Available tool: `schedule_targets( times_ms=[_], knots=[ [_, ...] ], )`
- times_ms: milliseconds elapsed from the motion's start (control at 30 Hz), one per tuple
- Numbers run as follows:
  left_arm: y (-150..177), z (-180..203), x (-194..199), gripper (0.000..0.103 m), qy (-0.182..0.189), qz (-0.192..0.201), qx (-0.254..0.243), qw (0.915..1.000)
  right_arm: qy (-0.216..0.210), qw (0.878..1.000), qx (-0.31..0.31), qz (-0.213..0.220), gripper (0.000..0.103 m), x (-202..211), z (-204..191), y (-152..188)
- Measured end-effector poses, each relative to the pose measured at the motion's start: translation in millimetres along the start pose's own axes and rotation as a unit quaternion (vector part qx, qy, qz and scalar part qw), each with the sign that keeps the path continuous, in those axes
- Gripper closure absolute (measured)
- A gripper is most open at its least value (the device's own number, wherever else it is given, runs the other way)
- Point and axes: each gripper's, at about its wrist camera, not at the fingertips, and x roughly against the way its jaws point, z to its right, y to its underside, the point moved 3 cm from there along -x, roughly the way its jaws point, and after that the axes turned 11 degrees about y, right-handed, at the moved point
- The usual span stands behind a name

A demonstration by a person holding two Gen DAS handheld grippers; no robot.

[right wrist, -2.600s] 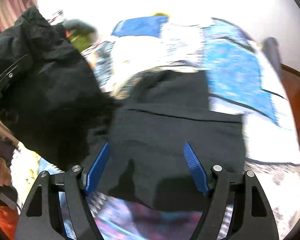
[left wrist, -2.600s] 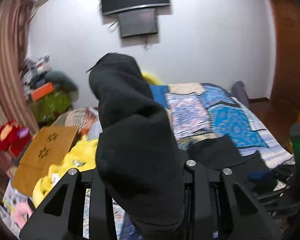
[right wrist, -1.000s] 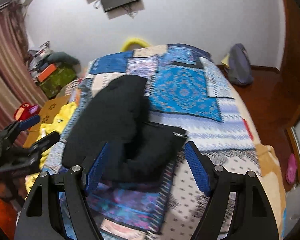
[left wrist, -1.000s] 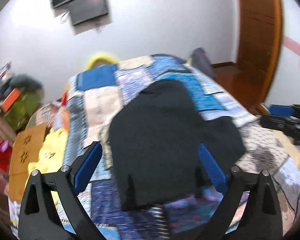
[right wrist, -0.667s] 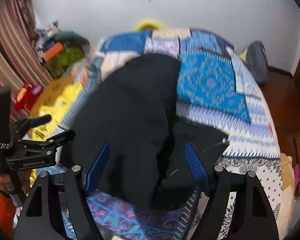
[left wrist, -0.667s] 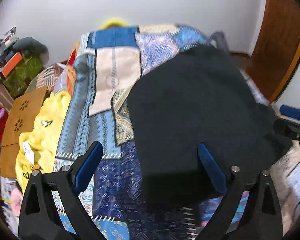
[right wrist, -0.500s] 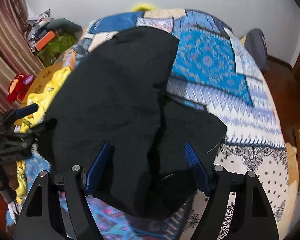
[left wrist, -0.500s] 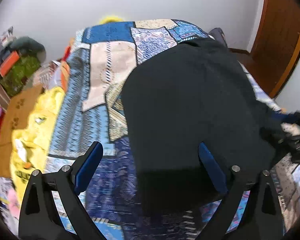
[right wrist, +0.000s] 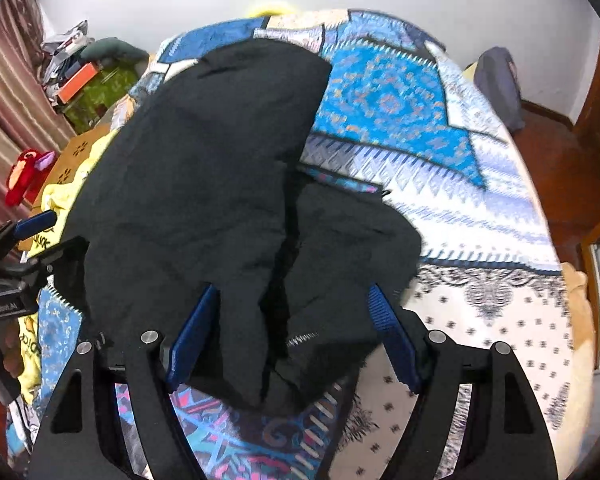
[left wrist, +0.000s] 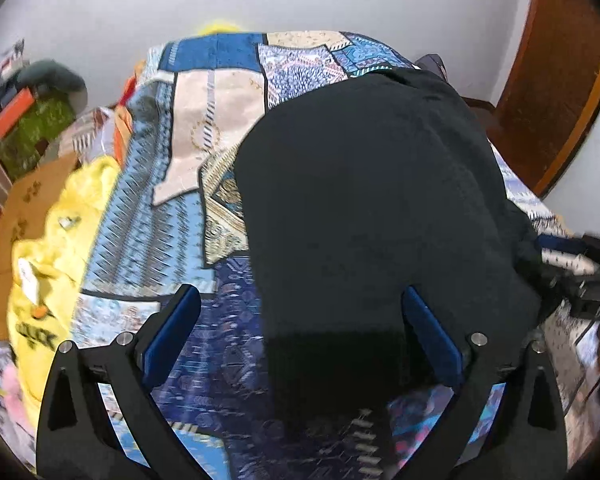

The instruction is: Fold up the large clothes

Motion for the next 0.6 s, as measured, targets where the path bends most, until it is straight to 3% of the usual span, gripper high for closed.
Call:
schedule_targets(
  times_ms=[133,267,433,600],
  knots=[
    [3.1,-11.2,20.2,0.001,-0.028,0.015,-0.02,0.9993,0.013,1.0,0.004,0.021,0.029,20.2,12.6,-0.1],
    [2.0,-39.6,31.0,0.001,-0.011,0.017,0.017,0.9996,0.028,0.999,-0.012,0.039,0.029,31.8,32.4,-3.9],
    [0.9,-77.0,19.8,0.001,0.061,0.002,0.104,0.9927,0.015,0.997,-0.068,0.031,0.027,23.4,57.8,-9.6],
    [0.4,-85.7,-0.4,0.001,0.17,0.002,0.179,0.969,-0.008,0.994,-0.104,-0.012,0.027,-4.7,68.8,-7.3]
  ],
)
